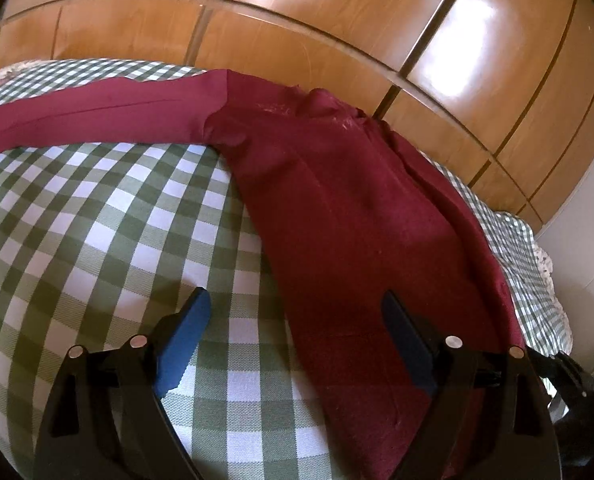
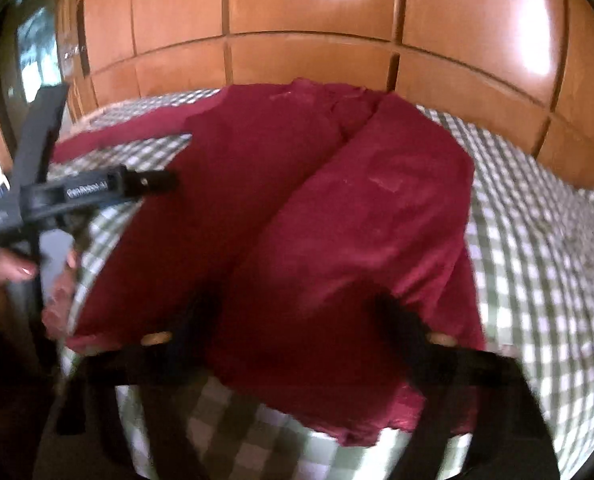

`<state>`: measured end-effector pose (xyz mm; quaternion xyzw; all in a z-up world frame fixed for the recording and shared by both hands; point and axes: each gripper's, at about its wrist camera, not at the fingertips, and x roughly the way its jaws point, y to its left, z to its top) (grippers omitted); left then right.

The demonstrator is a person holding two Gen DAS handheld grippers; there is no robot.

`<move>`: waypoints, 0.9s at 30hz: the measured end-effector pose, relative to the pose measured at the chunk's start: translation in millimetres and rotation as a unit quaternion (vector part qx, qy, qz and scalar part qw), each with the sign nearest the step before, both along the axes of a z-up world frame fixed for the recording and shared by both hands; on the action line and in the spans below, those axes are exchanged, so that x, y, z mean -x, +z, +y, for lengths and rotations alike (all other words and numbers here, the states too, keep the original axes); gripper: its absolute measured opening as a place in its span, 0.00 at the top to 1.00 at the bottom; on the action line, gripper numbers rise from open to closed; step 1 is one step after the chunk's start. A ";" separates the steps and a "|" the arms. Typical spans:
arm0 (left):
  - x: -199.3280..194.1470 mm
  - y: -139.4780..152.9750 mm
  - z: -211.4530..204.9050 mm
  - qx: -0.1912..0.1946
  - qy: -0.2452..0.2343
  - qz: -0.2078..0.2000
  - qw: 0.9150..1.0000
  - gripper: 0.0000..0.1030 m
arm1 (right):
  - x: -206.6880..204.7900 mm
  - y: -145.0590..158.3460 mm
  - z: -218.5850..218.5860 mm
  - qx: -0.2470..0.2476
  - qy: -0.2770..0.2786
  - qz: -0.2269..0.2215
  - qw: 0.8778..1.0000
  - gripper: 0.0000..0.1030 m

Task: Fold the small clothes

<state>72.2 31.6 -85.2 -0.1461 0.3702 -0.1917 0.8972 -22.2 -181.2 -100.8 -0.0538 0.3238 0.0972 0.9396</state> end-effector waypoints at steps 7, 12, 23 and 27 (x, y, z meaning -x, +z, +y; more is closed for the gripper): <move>-0.3 -0.6 -0.2 0.001 -0.002 -0.001 1.000 0.15 | -8.4 23.4 -59.0 -0.134 -0.016 0.026 0.991 0.83; -0.9 -1.1 -0.4 0.000 0.000 -0.001 1.000 0.15 | -13.0 35.8 -100.0 -0.139 -0.058 0.006 0.989 0.87; -2.8 -2.4 -1.5 0.000 -0.004 -0.002 1.000 0.12 | -55.5 62.4 -244.5 -0.045 -0.272 -0.040 0.960 0.87; -3.3 -2.9 -1.8 0.000 -0.005 -0.002 1.000 0.11 | -76.0 66.3 -284.5 -0.020 -0.324 -0.041 0.945 0.87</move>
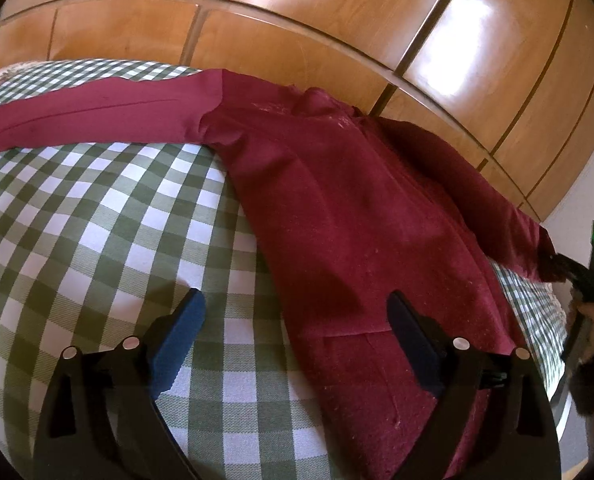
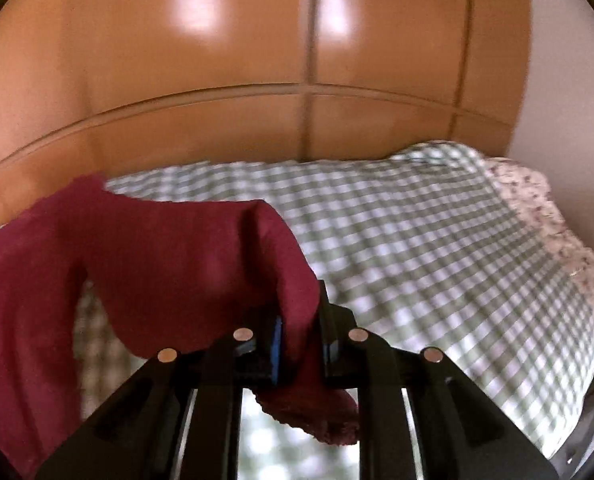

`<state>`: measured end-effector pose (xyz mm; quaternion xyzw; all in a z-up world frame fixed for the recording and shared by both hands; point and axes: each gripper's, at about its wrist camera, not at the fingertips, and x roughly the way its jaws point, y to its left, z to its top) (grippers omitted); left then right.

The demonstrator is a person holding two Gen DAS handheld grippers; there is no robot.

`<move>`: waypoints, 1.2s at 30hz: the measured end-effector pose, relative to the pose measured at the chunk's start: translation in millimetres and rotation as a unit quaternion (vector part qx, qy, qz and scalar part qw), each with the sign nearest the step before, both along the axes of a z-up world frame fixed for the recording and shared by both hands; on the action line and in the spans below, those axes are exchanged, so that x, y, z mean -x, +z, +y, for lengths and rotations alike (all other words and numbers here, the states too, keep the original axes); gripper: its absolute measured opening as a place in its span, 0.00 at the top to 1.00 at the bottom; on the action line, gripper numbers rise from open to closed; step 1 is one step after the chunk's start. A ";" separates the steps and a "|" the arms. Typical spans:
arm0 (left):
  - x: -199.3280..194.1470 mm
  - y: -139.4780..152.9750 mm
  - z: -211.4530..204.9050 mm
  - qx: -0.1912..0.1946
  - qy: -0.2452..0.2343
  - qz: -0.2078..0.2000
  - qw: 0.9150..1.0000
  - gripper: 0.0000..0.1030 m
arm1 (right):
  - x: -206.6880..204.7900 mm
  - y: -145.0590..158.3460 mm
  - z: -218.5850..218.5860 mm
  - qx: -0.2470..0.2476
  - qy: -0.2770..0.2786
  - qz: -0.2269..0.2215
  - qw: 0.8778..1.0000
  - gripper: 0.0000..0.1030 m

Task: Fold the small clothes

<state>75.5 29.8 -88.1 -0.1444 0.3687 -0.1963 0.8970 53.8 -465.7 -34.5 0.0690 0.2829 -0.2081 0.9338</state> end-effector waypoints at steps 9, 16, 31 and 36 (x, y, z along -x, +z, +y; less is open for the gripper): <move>-8.5 -4.3 -0.1 0.006 -0.016 -0.002 1.000 0.04 | -41.8 -12.9 -94.4 -0.036 -0.132 0.001 0.991 0.79; -13.8 -7.5 2.0 0.011 -0.021 -0.002 1.000 0.04 | -39.5 -62.7 -100.0 -0.113 -0.170 0.005 0.979 0.39; -9.8 -4.6 7.8 0.018 -0.023 0.002 1.000 0.06 | 32.0 -59.8 85.9 -0.234 0.186 -0.012 0.954 0.52; 9.5 -1.6 8.2 0.049 -0.041 0.024 0.998 0.14 | 48.8 -71.6 132.3 -0.240 0.226 0.023 0.944 0.52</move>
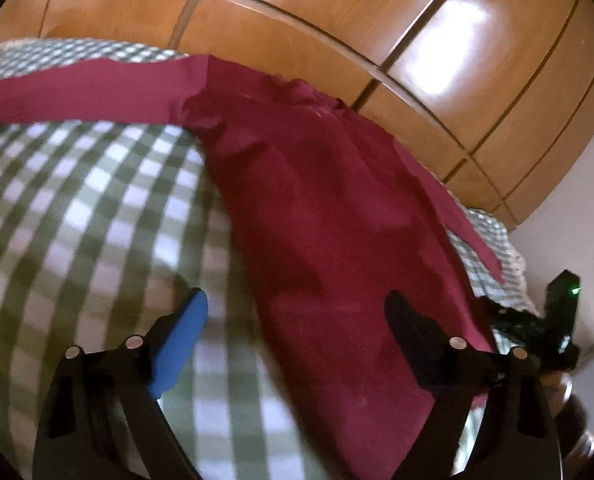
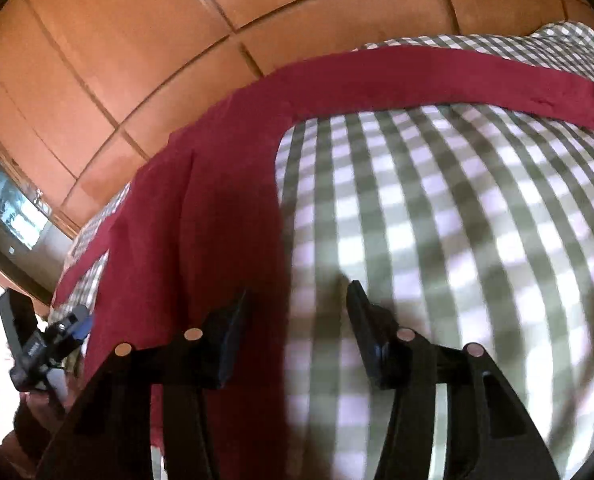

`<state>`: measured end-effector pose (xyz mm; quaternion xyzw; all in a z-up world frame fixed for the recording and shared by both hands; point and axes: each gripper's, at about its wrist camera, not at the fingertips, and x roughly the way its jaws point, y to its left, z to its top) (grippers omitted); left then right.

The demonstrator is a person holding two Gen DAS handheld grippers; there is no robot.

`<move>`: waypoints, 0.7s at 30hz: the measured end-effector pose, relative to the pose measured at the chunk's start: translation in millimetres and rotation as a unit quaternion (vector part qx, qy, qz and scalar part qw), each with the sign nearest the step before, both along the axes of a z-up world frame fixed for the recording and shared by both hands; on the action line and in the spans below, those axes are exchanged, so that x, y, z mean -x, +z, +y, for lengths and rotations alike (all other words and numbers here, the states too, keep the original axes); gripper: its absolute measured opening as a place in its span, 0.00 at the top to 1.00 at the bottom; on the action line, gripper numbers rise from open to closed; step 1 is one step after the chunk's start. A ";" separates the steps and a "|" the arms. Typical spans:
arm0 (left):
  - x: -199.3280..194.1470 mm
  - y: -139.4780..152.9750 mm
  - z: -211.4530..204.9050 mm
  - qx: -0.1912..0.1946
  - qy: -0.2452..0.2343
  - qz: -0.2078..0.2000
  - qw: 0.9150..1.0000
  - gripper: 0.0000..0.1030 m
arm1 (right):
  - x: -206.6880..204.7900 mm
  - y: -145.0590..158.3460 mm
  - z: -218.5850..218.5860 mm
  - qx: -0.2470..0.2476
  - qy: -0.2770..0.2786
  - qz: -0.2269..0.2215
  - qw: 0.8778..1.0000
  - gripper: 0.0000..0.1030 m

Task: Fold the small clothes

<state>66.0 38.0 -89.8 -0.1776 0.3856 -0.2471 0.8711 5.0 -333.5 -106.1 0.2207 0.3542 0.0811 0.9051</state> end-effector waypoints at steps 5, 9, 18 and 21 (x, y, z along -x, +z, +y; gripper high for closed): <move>30.7 0.3 -12.7 0.026 -0.054 0.017 0.998 0.22 | 19.2 -4.9 1.3 -0.050 0.027 0.003 0.998 0.58; 42.7 -0.4 -25.1 0.032 -0.085 0.032 0.995 0.34 | 35.8 -12.0 19.2 -0.066 0.059 0.012 0.996 0.74; 39.7 11.4 -2.9 0.037 -0.080 0.062 0.994 0.94 | 29.0 3.2 4.2 -0.073 0.054 0.005 0.996 0.90; 45.6 26.7 31.8 0.011 -0.051 0.040 0.998 0.94 | 41.5 12.5 -15.8 -0.065 0.041 -0.002 0.997 0.90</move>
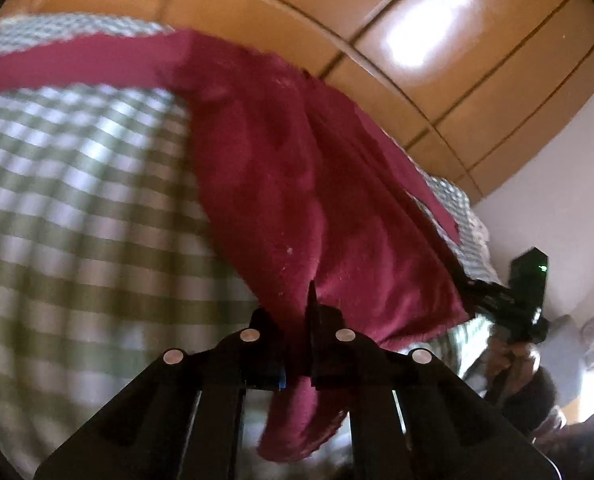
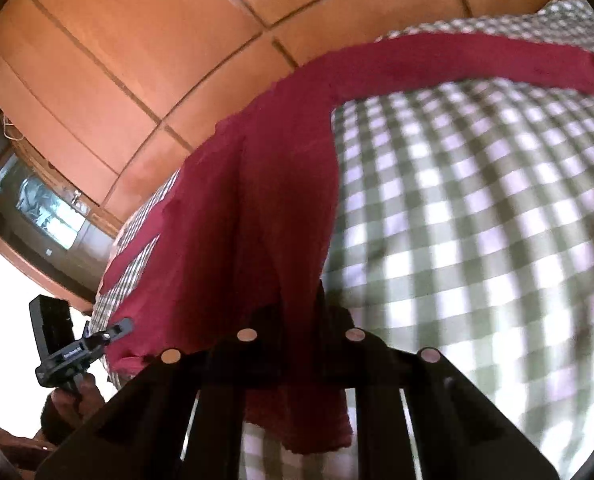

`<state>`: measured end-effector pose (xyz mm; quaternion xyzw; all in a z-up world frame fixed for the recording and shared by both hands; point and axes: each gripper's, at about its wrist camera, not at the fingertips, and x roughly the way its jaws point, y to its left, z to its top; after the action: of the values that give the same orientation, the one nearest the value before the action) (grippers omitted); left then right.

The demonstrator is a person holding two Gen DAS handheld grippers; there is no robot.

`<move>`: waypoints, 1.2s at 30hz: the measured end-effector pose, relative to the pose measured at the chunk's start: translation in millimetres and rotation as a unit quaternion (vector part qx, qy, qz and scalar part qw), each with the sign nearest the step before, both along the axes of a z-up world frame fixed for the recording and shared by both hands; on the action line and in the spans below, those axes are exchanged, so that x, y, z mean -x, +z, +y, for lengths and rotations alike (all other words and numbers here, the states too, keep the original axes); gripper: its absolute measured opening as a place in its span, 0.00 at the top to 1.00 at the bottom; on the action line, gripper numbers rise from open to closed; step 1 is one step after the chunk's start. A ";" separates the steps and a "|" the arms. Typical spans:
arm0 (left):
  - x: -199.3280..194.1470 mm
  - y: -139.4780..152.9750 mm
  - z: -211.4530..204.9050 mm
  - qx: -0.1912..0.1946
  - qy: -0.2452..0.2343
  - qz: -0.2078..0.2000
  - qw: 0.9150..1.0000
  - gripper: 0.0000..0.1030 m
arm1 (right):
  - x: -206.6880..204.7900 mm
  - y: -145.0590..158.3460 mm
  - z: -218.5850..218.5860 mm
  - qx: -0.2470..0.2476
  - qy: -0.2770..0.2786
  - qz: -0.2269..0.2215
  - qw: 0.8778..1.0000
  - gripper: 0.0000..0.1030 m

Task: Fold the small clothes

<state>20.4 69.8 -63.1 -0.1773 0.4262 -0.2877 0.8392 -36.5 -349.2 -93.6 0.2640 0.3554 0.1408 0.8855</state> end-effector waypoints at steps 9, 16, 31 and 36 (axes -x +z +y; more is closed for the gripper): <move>18.9 -16.1 54.4 -0.041 0.033 0.021 0.998 0.95 | 30.2 -20.7 -19.3 0.002 0.004 0.038 0.999 0.90; 44.9 -16.8 59.6 -0.048 0.008 0.020 0.999 0.95 | 57.7 -26.0 -23.0 -0.007 0.032 0.049 0.998 0.90; 22.8 18.1 85.2 -0.044 0.076 -0.049 0.995 0.27 | 41.9 17.1 -40.2 0.133 -0.067 -0.012 0.989 0.34; -17.1 29.4 83.1 -0.052 0.134 -0.047 0.988 0.27 | 0.4 33.3 2.0 0.200 -0.066 -0.053 0.976 0.40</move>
<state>37.5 152.9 -33.6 -0.1752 0.3732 -0.1577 0.8973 -36.9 -347.2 -60.3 0.0963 0.3110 0.0223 0.9453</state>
